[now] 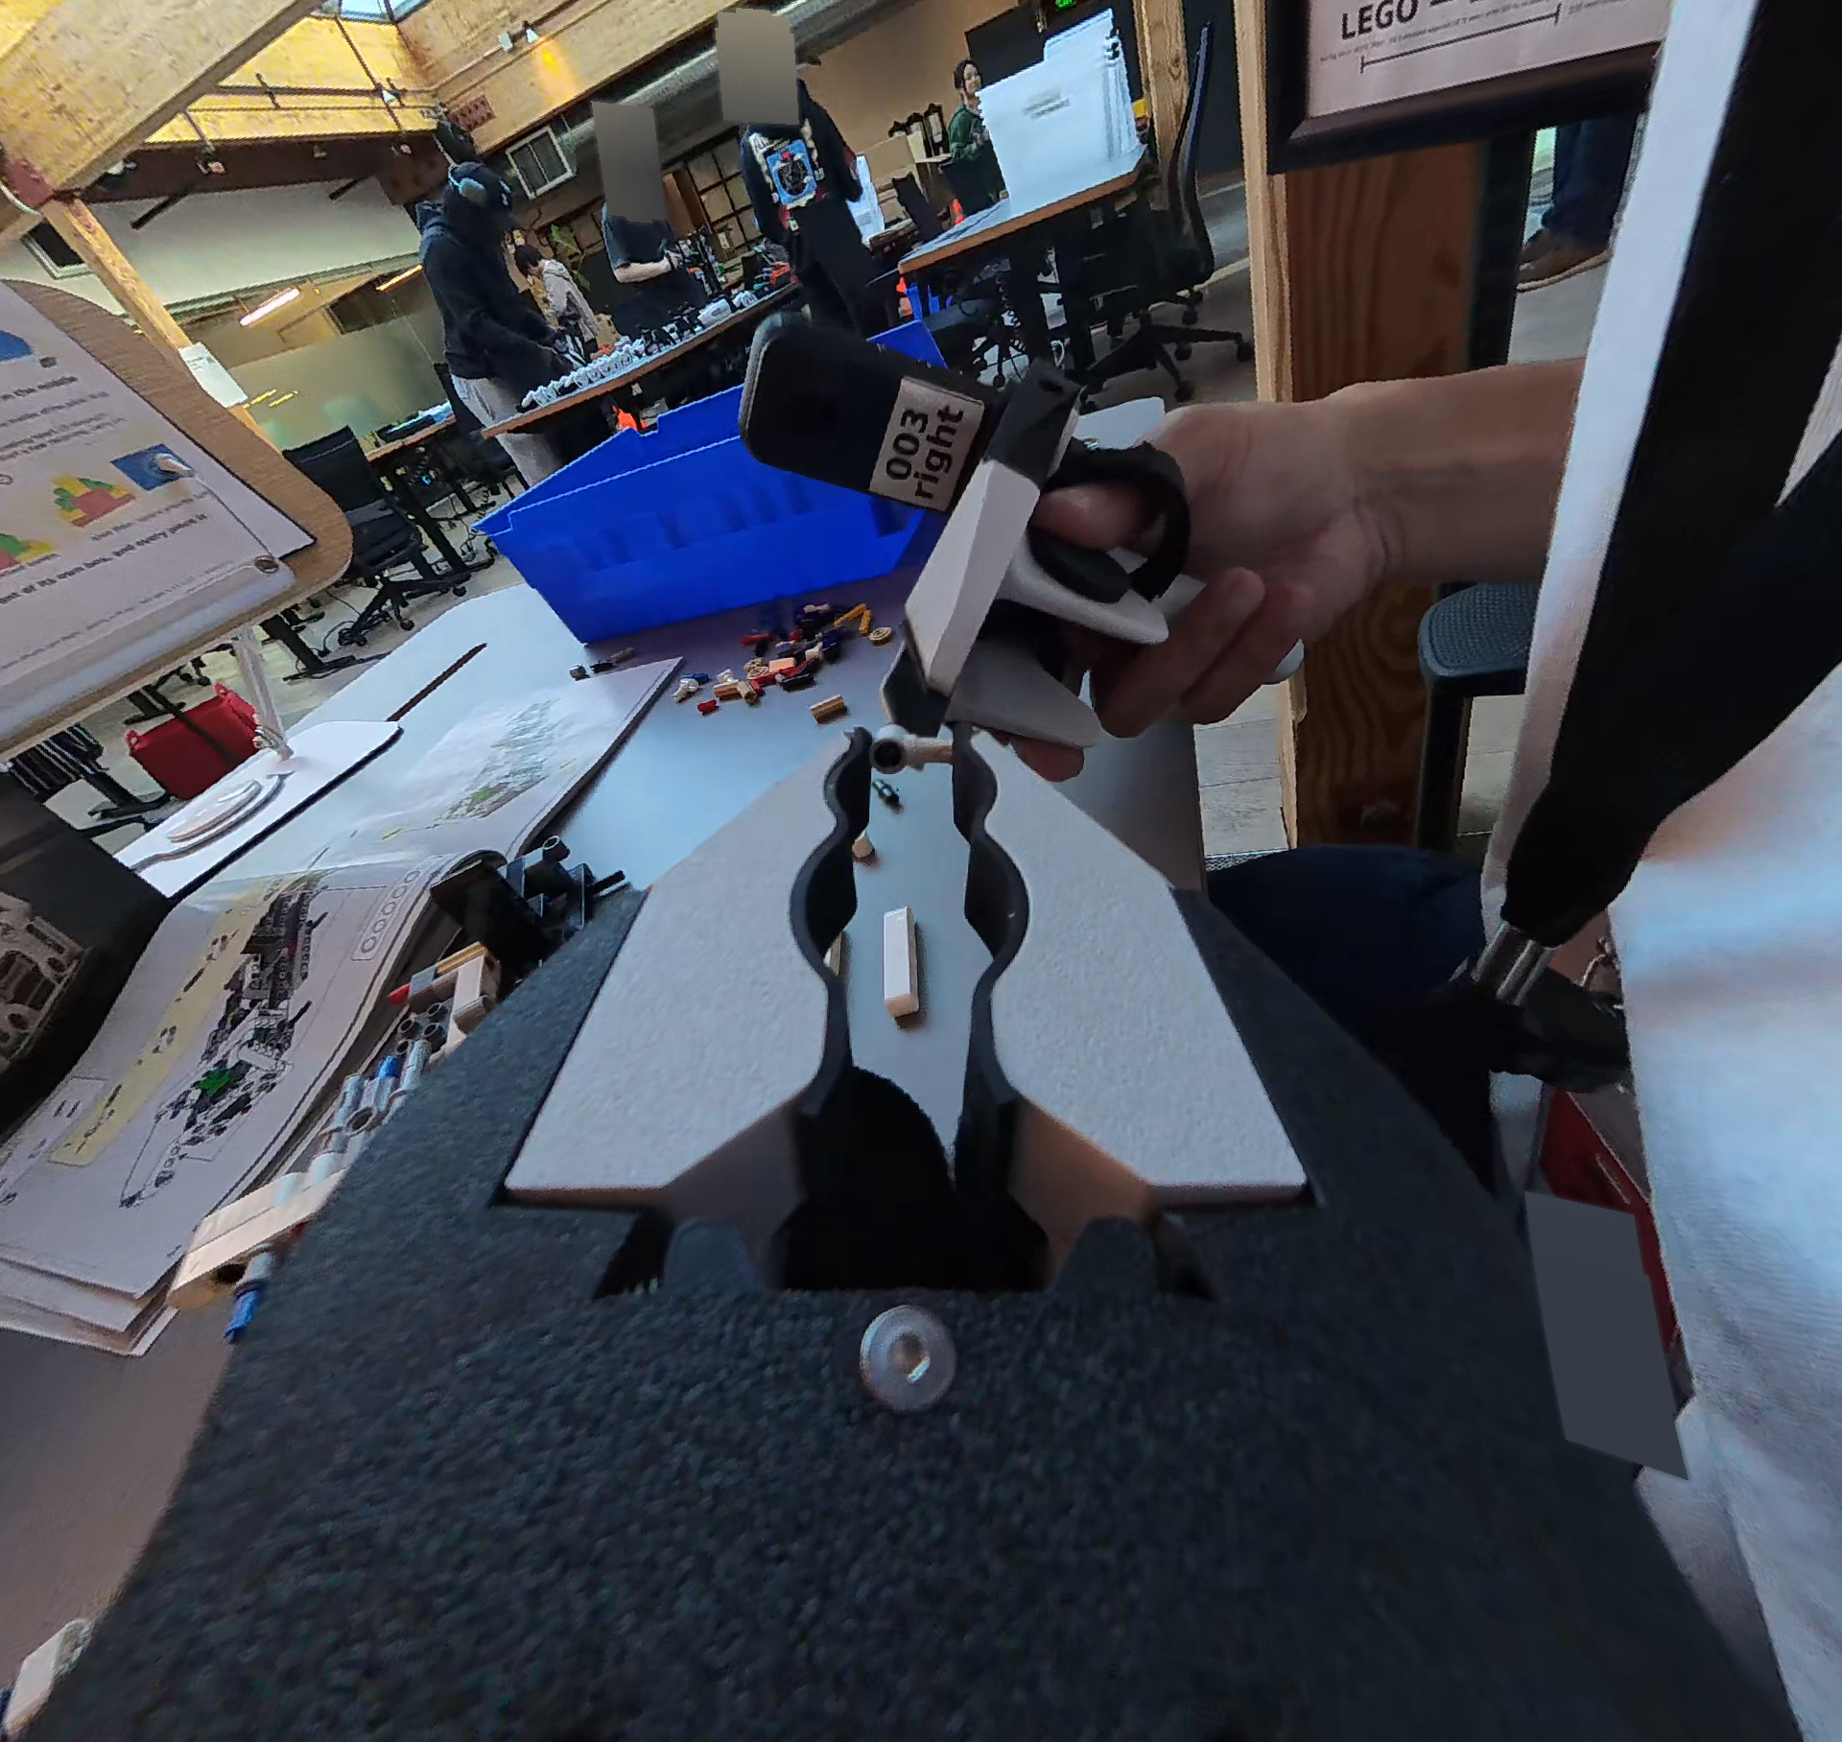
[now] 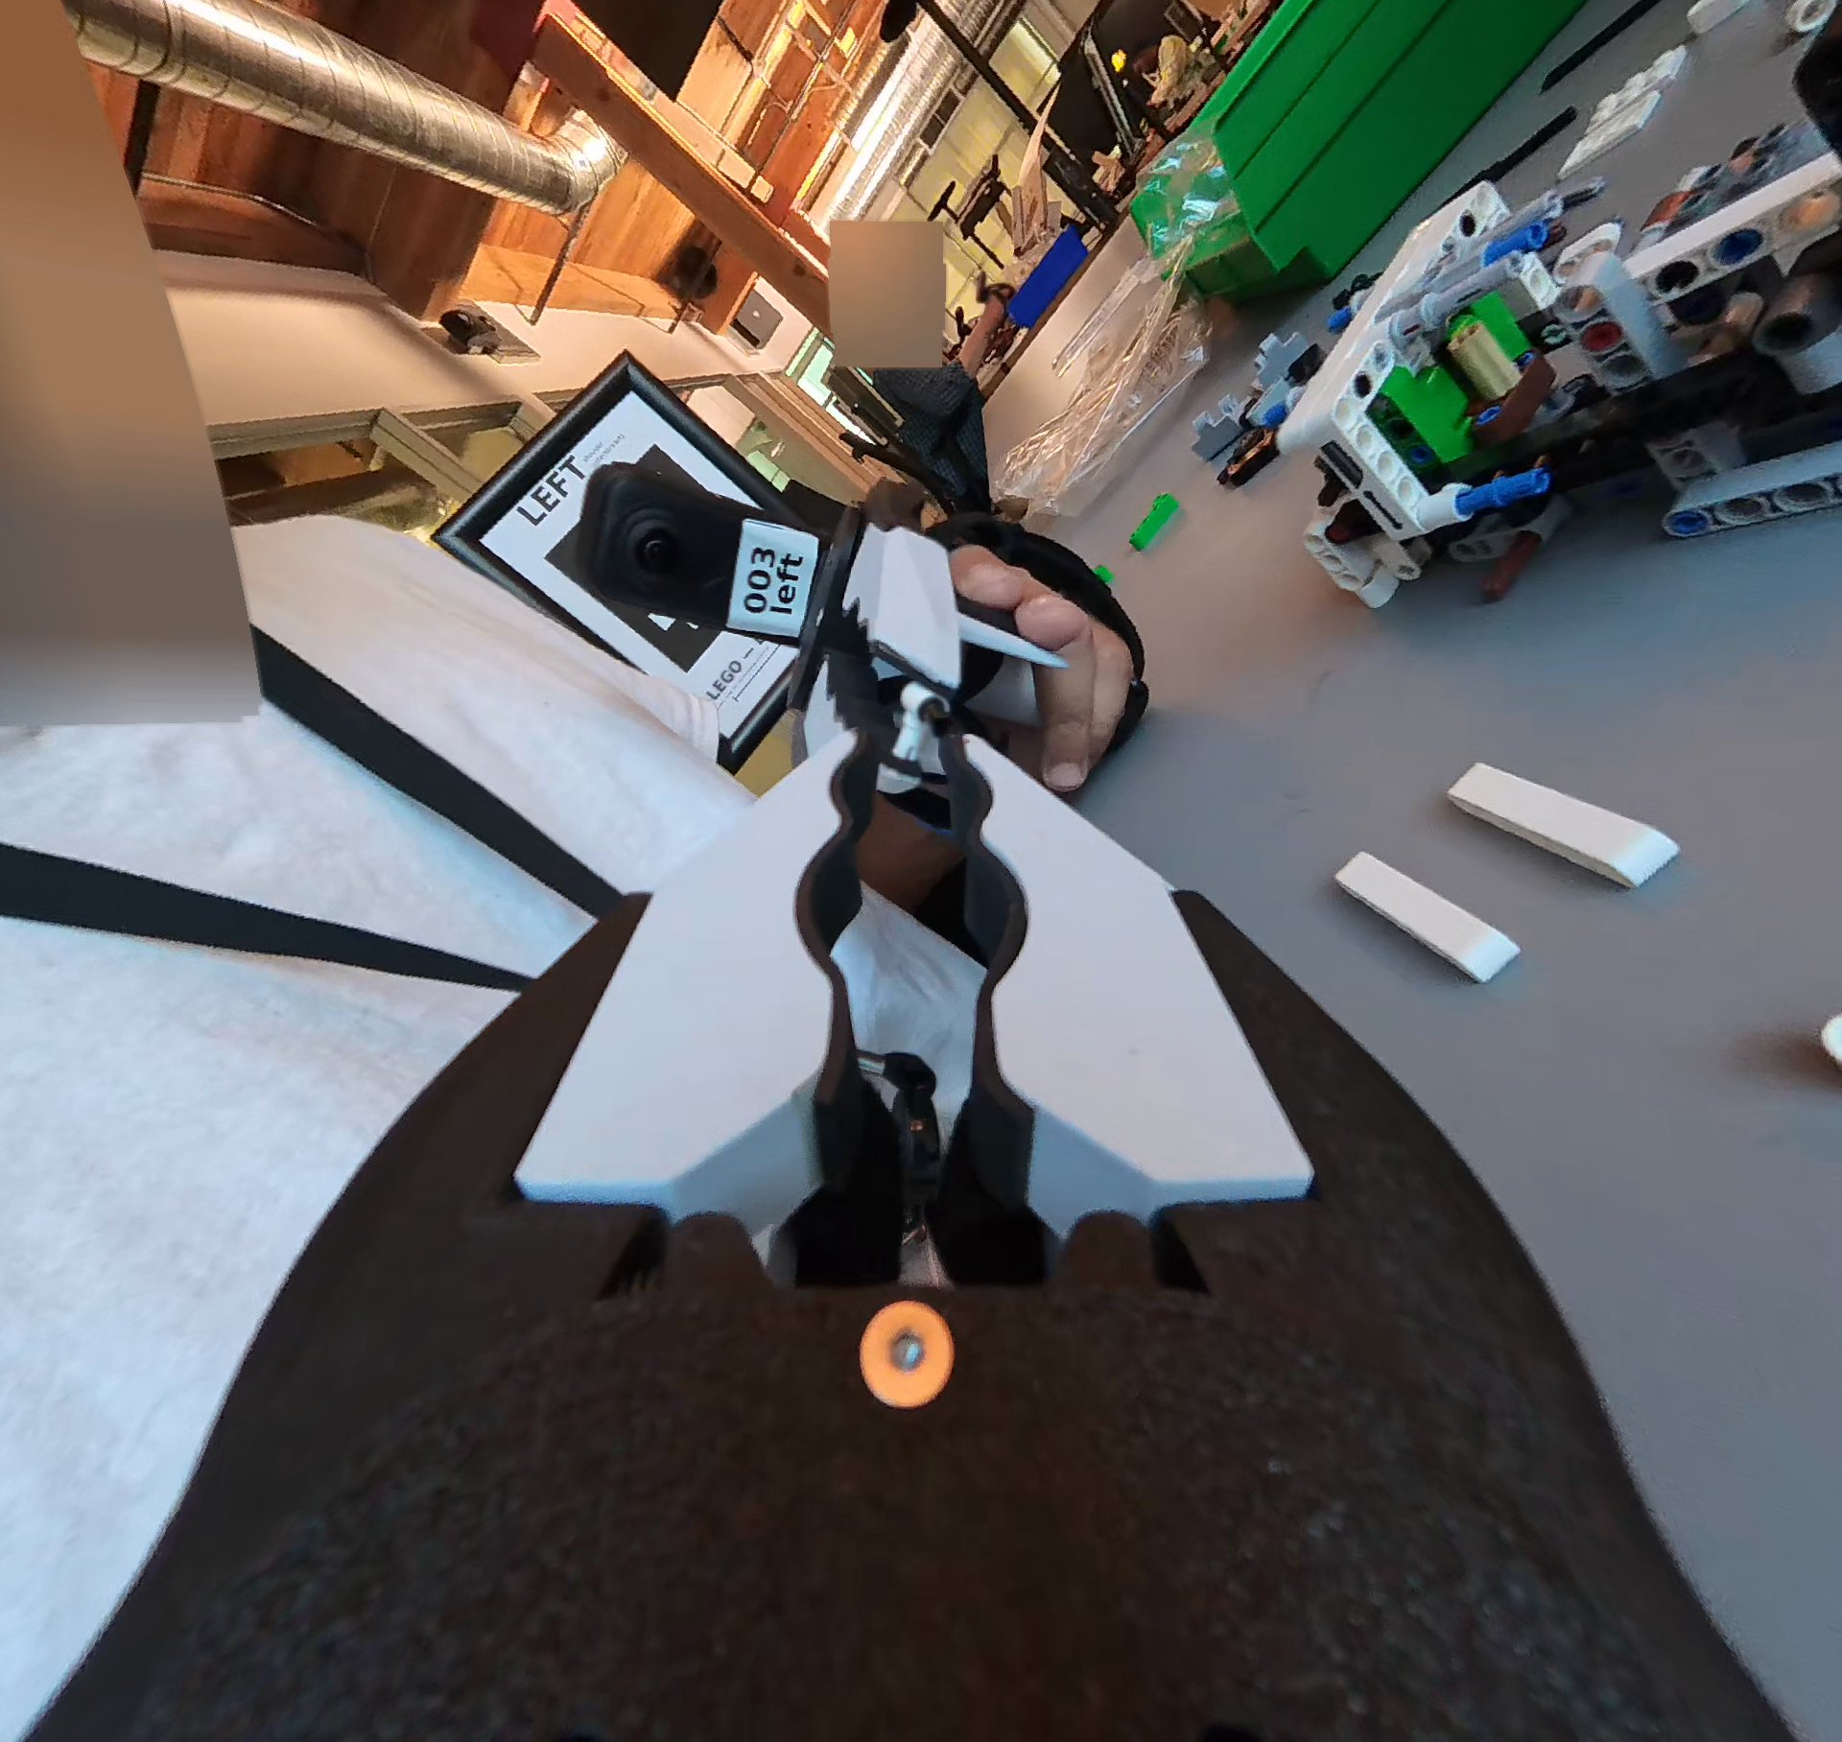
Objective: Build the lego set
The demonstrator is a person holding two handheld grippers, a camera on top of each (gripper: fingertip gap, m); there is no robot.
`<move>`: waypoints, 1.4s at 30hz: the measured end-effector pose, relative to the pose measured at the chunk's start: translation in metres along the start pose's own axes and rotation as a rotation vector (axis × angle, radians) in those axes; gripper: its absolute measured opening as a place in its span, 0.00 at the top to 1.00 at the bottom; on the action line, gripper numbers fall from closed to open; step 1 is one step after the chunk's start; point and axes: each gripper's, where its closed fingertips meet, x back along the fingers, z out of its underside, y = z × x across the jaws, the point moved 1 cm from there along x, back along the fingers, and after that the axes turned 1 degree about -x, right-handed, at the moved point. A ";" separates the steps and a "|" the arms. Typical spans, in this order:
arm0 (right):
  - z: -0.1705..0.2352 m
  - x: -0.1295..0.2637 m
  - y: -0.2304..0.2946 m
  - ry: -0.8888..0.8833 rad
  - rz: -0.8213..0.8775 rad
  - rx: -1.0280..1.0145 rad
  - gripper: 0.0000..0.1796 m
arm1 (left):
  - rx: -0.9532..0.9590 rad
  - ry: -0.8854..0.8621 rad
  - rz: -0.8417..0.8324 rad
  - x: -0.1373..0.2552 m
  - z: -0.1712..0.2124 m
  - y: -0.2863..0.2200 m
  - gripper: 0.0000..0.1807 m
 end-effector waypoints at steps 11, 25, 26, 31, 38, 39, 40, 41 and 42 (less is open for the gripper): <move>0.000 -0.004 -0.009 0.001 0.041 -0.047 0.98 | -0.038 0.060 -0.025 -0.003 0.007 -0.001 0.93; 0.012 0.072 -0.077 0.394 0.745 0.204 0.97 | 0.235 0.018 -0.024 0.014 0.007 0.024 1.00; 0.012 0.072 -0.079 0.407 0.754 0.214 0.97 | 0.253 0.004 -0.026 0.015 0.006 0.026 0.99; 0.014 0.072 -0.090 0.445 0.791 0.271 0.97 | 0.264 -0.025 -0.062 0.019 0.004 0.032 0.98; 0.009 0.079 -0.094 0.398 0.803 0.326 0.91 | 0.275 0.011 -0.085 0.017 0.008 0.035 1.00; 0.008 0.081 -0.093 0.387 0.809 0.332 0.89 | 0.301 0.036 -0.084 0.018 0.012 0.036 1.00; 0.007 0.083 -0.092 0.372 0.813 0.336 0.88 | 0.333 0.082 -0.083 0.019 0.019 0.037 1.00; 0.004 0.086 -0.090 0.352 0.811 0.340 0.87 | 0.373 0.148 -0.090 0.022 0.028 0.039 0.99; 0.001 0.088 -0.086 0.321 0.810 0.344 0.86 | 0.419 0.225 -0.105 0.027 0.038 0.041 0.96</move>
